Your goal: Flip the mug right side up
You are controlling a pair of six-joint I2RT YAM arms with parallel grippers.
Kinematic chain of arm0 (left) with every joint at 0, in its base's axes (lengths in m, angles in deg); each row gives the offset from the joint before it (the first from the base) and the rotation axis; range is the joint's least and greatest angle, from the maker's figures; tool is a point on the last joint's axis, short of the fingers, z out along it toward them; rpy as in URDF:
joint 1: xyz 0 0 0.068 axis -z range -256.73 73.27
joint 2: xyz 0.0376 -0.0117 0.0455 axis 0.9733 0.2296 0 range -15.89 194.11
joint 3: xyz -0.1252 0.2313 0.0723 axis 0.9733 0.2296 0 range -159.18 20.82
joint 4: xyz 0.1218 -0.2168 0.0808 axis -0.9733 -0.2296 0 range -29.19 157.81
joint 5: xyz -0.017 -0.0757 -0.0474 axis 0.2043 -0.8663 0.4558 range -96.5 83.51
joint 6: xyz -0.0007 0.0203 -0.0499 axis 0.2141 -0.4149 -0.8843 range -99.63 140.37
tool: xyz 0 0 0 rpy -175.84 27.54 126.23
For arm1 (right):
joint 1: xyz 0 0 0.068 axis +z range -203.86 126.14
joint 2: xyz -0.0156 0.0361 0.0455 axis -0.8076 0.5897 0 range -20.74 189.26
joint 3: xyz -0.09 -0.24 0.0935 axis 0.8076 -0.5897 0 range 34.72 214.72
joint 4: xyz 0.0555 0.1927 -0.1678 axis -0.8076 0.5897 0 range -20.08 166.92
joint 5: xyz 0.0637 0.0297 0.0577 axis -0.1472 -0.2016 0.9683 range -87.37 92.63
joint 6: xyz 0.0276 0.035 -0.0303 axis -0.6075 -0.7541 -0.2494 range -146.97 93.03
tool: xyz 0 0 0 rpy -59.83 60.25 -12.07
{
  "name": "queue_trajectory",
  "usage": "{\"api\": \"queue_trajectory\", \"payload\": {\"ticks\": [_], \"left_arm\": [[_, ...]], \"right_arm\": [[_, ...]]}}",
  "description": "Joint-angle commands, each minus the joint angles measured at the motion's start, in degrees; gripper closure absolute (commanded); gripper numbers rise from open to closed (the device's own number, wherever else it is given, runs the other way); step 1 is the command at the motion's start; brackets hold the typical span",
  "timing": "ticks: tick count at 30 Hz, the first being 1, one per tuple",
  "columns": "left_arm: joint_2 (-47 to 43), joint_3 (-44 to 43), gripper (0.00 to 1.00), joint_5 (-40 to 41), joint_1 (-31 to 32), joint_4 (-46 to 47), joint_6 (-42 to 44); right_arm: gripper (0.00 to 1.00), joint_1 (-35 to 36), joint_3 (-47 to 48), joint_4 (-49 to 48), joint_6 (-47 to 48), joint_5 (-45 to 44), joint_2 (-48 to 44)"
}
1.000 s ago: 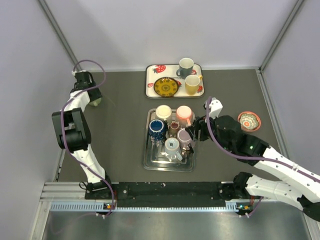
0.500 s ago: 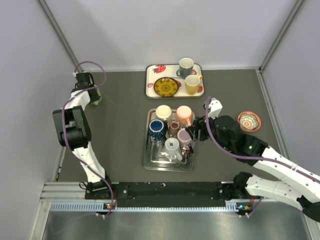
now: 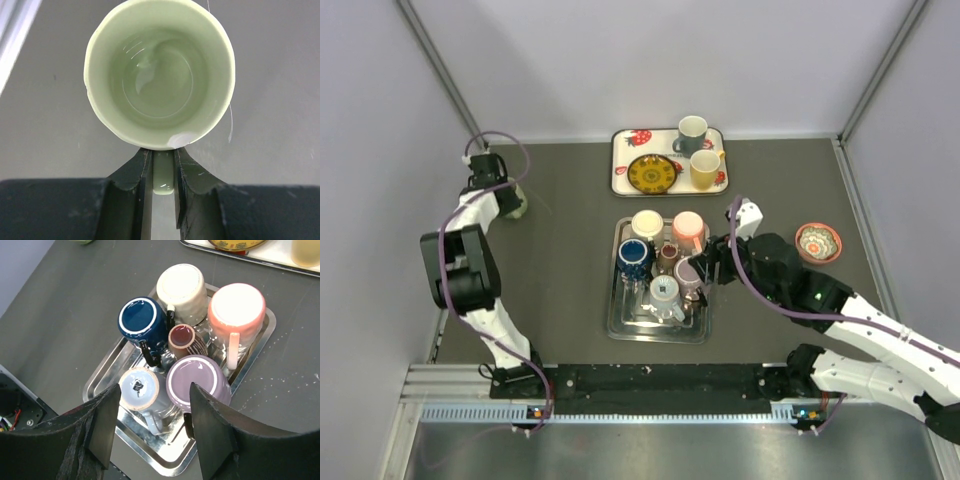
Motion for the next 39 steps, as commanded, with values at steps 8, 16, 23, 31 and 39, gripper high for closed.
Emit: {"api": "queue_trajectory", "payload": {"ticks": [8,16,23,31,39], "left_arm": [[-36.91,13.09,1.00,-7.15,8.92,-0.30,-12.47],[-54.50,20.90,1.00,-10.21,27.64,7.84,-24.50],[-61.54,28.82,1.00,-18.91,36.19,25.52,-34.53],[-64.88,34.45,1.00,-23.75,42.17,37.49,-43.76],[-65.23,35.76,1.00,-23.32,47.27,39.77,-42.44]], "right_arm": [[0.43,-0.37,-1.56,-8.46,-5.15,8.93,-0.95],[0.34,-0.37,-5.87,-29.45,-19.29,25.99,1.16],[0.19,-0.46,-9.47,-43.88,-31.25,28.91,1.69],[0.21,-0.46,-12.90,-59.08,-39.60,30.31,6.87],[0.22,-0.46,-8.34,-56.90,-36.71,28.81,10.21]]}}
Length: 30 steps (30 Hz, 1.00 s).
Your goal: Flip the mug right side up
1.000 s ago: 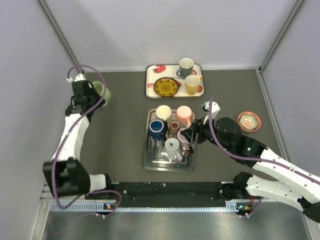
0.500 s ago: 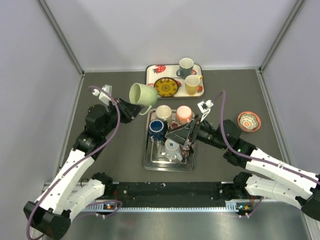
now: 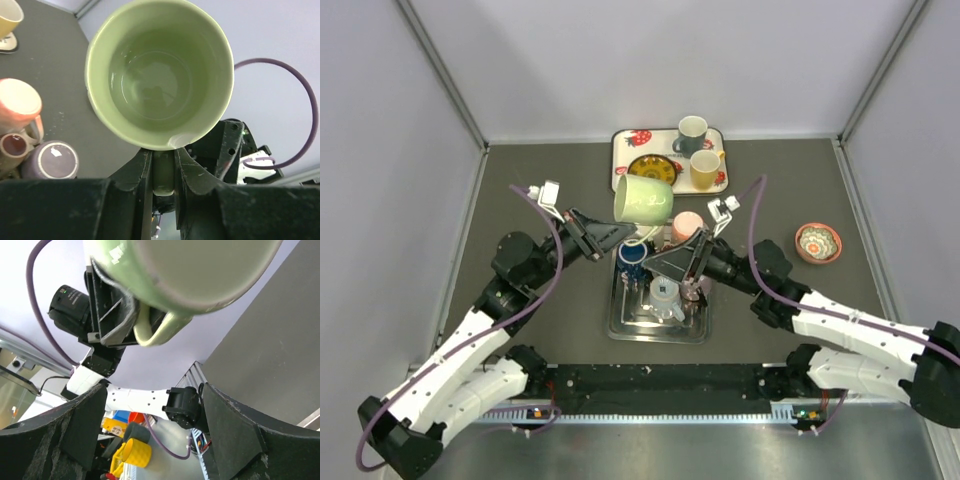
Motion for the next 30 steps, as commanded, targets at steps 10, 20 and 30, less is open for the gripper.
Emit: {"api": "queue_trajectory", "payload": {"ticks": [10,20,30], "left_arm": [[-1.54,0.78,1.00,-3.20,3.59,14.81,-3.24],[0.48,-0.18,1.00,-5.40,6.32,14.46,-5.44],[2.42,-1.59,1.00,-8.65,8.25,10.86,-4.12]], "right_arm": [[0.27,-3.64,4.54,-8.01,-0.52,0.20,1.43],[0.38,-6.19,5.24,-11.61,-2.37,3.63,2.84],[0.59,-6.81,6.47,-17.15,-6.33,7.06,5.21]]}}
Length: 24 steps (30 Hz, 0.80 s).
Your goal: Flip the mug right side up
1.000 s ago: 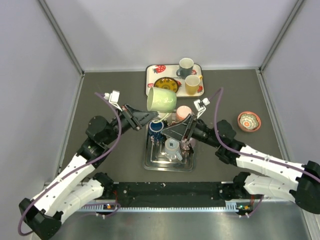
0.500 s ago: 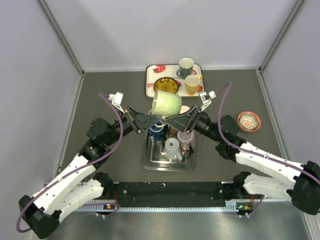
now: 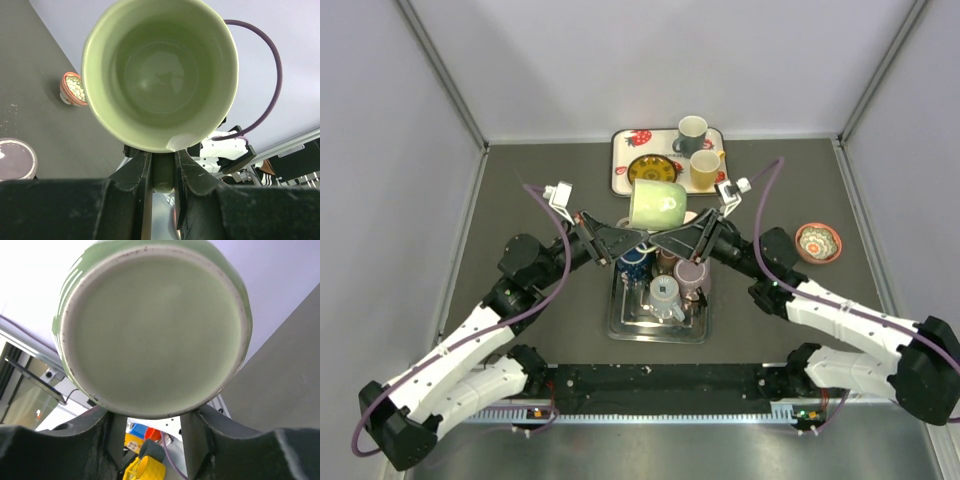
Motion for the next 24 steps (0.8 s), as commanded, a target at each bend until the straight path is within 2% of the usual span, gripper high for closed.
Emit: {"api": "queue_trajectory", "payload": {"ticks": [1,4,5,7,8,10,12,16,19,20,24], "left_arm": [[0.16,-2.42,1.00,-5.39,2.30,3.45,0.27],[-0.01,-2.16,1.00,-5.39,2.57,3.10,0.53],[-0.10,-2.24,1.00,-5.39,2.66,2.57,0.79],[-0.36,-2.16,1.00,-5.39,2.83,2.13,0.97],[-0.54,-2.24,1.00,-5.65,2.83,1.87,1.15],[-1.06,-2.33,1.00,-5.22,2.92,0.38,1.76],[-2.29,-2.16,1.00,-3.91,2.92,-1.55,2.90],[-4.49,-1.72,1.00,-2.23,2.92,-3.14,4.75],[-5.98,-1.19,0.91,-0.57,2.83,-3.67,5.63],[-6.34,-0.76,0.81,0.14,2.92,-3.67,5.80],[-8.45,1.35,0.62,4.53,2.92,-3.06,5.81]], "right_arm": [[0.61,-0.19,3.70,-7.32,-1.26,0.98,0.60],[0.68,-0.36,3.70,-8.37,-2.05,0.63,0.78],[0.75,-0.45,3.87,-8.47,-2.75,0.63,1.04],[0.81,-0.63,4.31,-8.29,-3.10,0.81,1.30],[0.90,-0.63,4.66,-7.94,-3.36,0.98,1.30],[1.00,-0.71,5.54,-5.76,-2.93,1.42,1.30],[1.00,-0.71,7.47,0.04,-0.65,1.60,0.96],[1.00,-0.71,7.74,2.16,1.64,2.21,-0.36],[1.00,-0.71,7.92,3.83,4.18,2.56,-1.76],[1.00,-0.71,7.92,4.27,4.63,2.74,-2.03],[1.00,-0.71,8.27,6.81,5.60,3.79,-3.35]]}}
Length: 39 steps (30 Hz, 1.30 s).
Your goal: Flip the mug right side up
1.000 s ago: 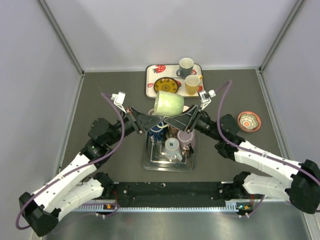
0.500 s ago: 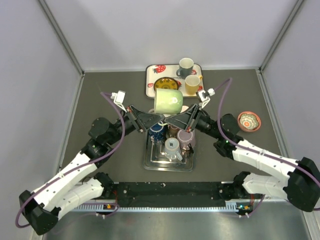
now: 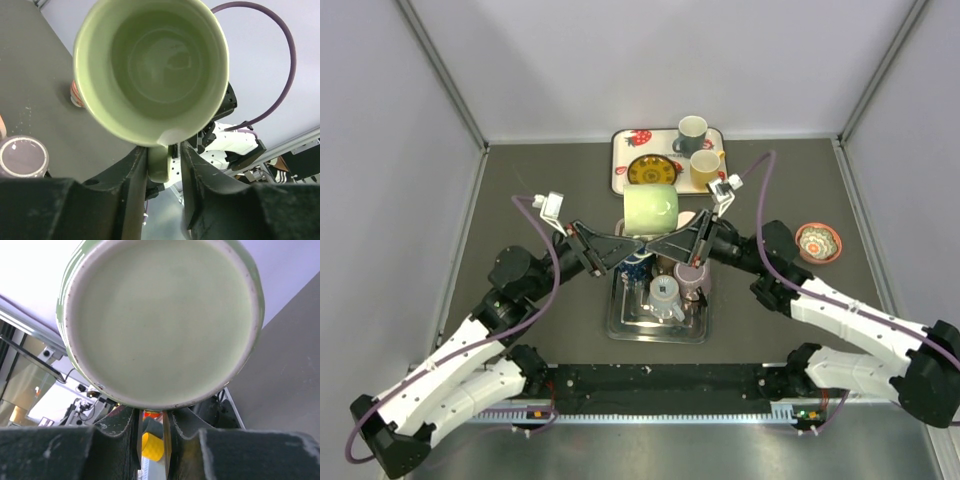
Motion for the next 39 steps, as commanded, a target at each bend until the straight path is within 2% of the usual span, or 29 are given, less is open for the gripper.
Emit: {"api": "queue_trajectory", "payload": {"ticks": [1,2,8,10,12,13,14,16,18,21,28,39], "left_arm": [[-4.58,1.64,0.60,2.45,0.71,1.36,1.30],[-5.02,2.25,0.56,3.17,0.63,1.01,1.57],[-7.92,2.09,0.52,9.06,0.62,-5.30,4.73],[-9.24,1.21,0.51,11.07,0.63,-8.12,6.65],[-11.08,0.07,0.51,16.16,0.63,-15.83,8.15],[-11.87,-1.42,0.51,19.31,0.63,-18.56,9.81],[-12.58,-2.13,0.51,24.57,0.54,-21.12,10.61],[-14.51,-3.89,0.51,29.87,0.63,-28.59,12.11],[-15.92,-5.55,0.51,38.02,0.63,-34.73,12.81],[-17.32,-7.31,0.51,46.03,0.63,-39.15,13.70],[-21.63,-7.32,0.49,50.90,0.63,-43.11,15.98],[-24.10,-5.83,0.49,50.63,0.54,-45.04,15.81]], "right_arm": [[1.00,-0.93,4.18,0.49,5.33,-1.67,-2.96],[1.00,-1.02,4.18,0.84,5.60,-1.32,-3.31],[1.00,-0.93,4.62,5.93,8.67,0.61,-5.15],[1.00,-0.67,5.76,11.61,11.92,1.14,-5.68],[1.00,0.82,8.21,17.95,18.13,0.45,-7.00],[1.00,1.78,9.27,25.90,20.87,-0.52,-7.53],[1.00,4.40,10.41,29.54,23.59,-3.31,-7.71],[1.00,6.70,12.79,37.01,29.41,-5.79,-7.80],[1.00,9.60,13.84,40.28,32.13,-8.60,-7.01],[1.00,13.46,13.42,43.81,34.51,-12.38,-5.78],[1.00,19.89,9.28,44.61,35.22,-17.84,-0.78],[1.00,23.59,11.30,45.40,34.87,-22.14,10.30]]}}
